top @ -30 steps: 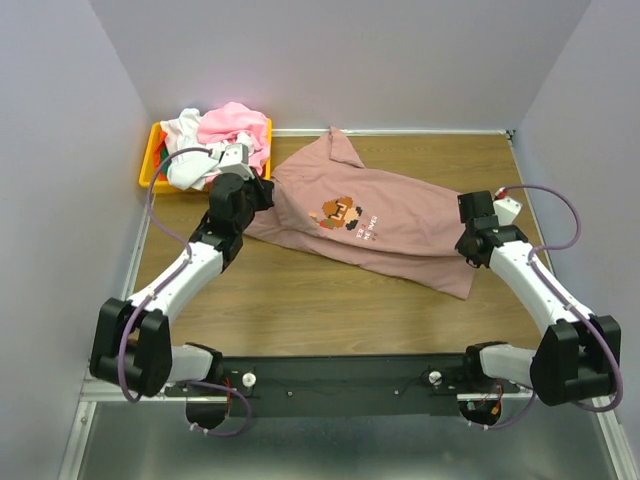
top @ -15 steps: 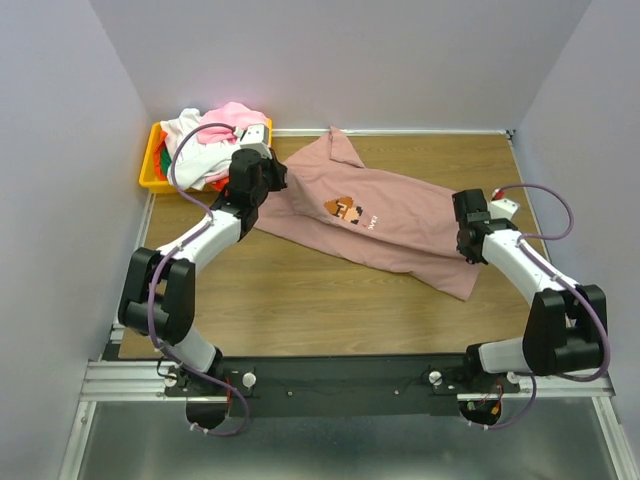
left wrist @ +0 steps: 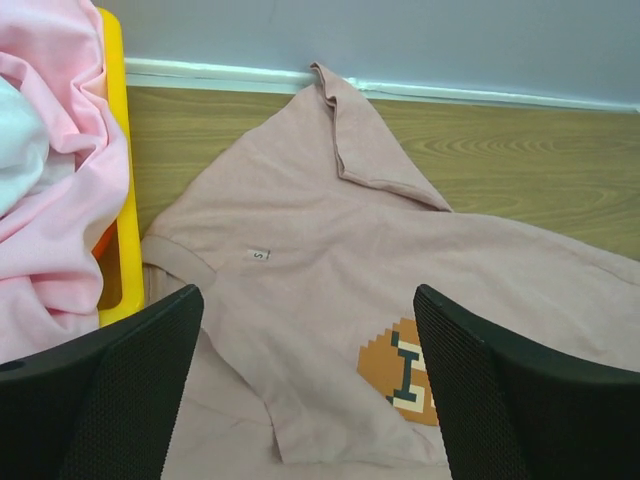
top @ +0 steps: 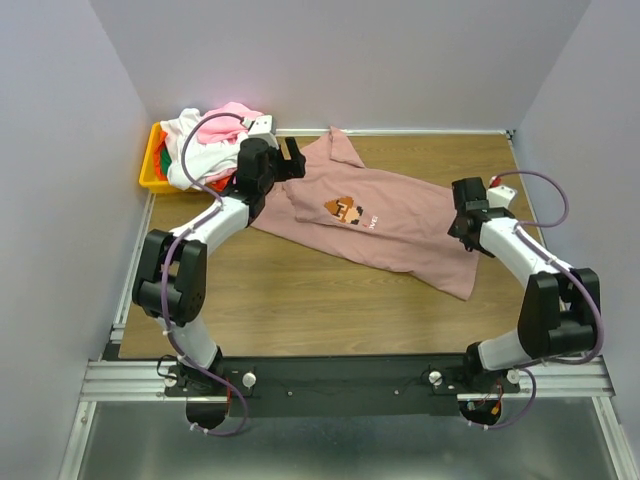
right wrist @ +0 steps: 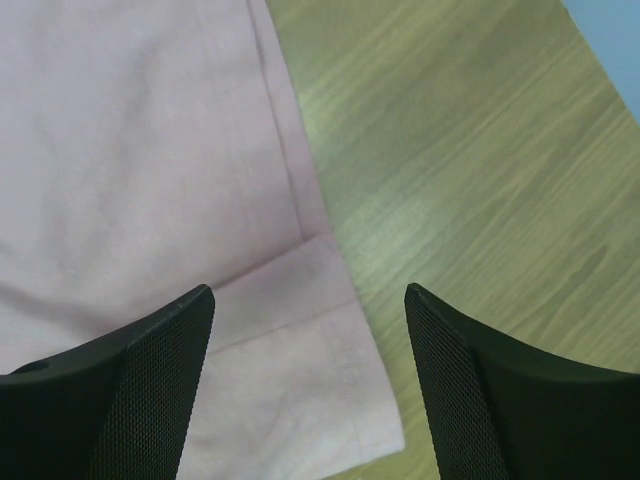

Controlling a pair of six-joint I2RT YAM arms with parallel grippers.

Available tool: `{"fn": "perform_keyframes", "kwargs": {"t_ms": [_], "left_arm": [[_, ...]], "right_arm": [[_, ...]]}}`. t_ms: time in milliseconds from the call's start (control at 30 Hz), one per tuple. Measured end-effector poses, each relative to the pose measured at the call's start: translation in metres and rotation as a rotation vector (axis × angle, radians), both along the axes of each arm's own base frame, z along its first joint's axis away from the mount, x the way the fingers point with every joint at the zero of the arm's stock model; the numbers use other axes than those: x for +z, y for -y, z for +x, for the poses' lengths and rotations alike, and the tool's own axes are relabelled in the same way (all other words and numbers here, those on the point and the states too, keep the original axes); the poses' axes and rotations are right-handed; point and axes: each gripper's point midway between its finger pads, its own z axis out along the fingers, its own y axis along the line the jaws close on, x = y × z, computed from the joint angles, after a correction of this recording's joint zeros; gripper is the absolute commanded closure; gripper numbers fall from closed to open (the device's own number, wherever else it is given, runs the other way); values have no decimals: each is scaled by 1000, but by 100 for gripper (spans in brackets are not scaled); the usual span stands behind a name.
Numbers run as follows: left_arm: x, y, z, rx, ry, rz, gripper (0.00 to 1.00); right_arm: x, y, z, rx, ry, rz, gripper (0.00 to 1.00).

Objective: Fold and stack the t-shirts
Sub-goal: Fold the tshirt

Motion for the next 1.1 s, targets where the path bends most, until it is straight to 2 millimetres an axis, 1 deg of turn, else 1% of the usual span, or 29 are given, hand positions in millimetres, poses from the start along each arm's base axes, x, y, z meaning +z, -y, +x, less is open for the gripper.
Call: {"fn": "perform_keyframes", "kwargs": {"t_ms": [67,133,167,233,267,300,333,433,500,567,633,733,867,933,1100], "left_arm": [[2,0,0,0,5,-3,5],[-1,0,-2,0,5,-8,5],[-5,-1,-5,1,0,-11,5],[-14,1,-10,-6,-7,-20,5],[-30,2,-18,-16,-34,-23,5],[-33,3,-20,-20,-41,-23,5],[-48,6,-28,-32,-71,-25,5],[-75,13,-40,-60,-119,-37,5],[-89,14,-46,-67,-147,-42,5],[-107,18,-54,-84,-177,-54,5],[-117,20,-57,-96,-196,-66,5],[-127,24,-56,-109,-206,-80,5],[-141,26,-55,-112,-222,-79,5],[-147,25,-56,-109,-235,-75,6],[-150,19,-54,-94,-234,-75,5]], "right_arm": [[8,-1,7,12,30,4,15],[14,-7,9,35,64,33,14],[16,-9,10,46,81,46,15],[18,-21,7,95,123,113,15],[17,-30,6,124,137,156,14],[12,-37,2,151,155,197,14],[10,-40,1,161,156,211,15],[-14,-61,-16,222,134,325,14],[-33,-71,-29,240,95,381,14],[-43,-76,-37,245,68,411,13],[-48,-79,-39,249,54,430,13],[-56,-80,-38,244,42,439,12],[-57,-80,-31,242,64,432,8],[-57,-78,-28,238,73,426,8],[-56,-72,-21,212,84,408,5]]}}
